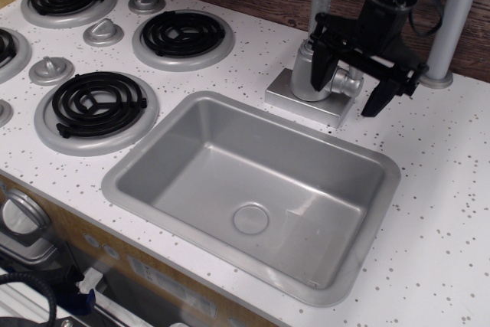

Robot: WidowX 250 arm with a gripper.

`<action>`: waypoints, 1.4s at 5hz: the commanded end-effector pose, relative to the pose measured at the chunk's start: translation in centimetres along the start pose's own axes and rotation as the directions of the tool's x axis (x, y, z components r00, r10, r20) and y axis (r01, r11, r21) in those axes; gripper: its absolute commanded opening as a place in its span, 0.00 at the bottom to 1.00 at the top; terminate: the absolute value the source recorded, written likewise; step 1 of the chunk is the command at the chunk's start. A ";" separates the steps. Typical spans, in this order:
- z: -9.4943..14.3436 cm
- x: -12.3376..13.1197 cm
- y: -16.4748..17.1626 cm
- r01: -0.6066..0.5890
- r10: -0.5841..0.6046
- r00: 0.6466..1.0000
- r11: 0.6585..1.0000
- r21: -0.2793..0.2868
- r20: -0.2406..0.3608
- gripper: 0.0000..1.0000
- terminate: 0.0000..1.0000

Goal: Lever vertical to front

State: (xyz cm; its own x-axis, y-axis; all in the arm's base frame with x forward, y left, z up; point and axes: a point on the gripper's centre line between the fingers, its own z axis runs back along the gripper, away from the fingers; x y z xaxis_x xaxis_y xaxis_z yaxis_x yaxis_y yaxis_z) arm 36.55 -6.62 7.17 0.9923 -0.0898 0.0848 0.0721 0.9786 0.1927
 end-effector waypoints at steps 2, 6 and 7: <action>4.3 2.5 0.2 0.060 -0.076 0.967 0.996 0.072 0.244 1.00 0.00; 3.0 5.9 1.4 0.151 -0.166 0.947 0.986 0.074 0.277 1.00 0.00; 2.4 6.4 1.7 0.161 -0.170 0.945 0.985 0.057 0.279 1.00 0.00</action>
State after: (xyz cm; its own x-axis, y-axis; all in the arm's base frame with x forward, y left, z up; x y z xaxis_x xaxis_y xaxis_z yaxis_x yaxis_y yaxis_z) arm 42.24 -6.09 8.05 0.9174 -0.3034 0.2576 0.2394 0.9377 0.2516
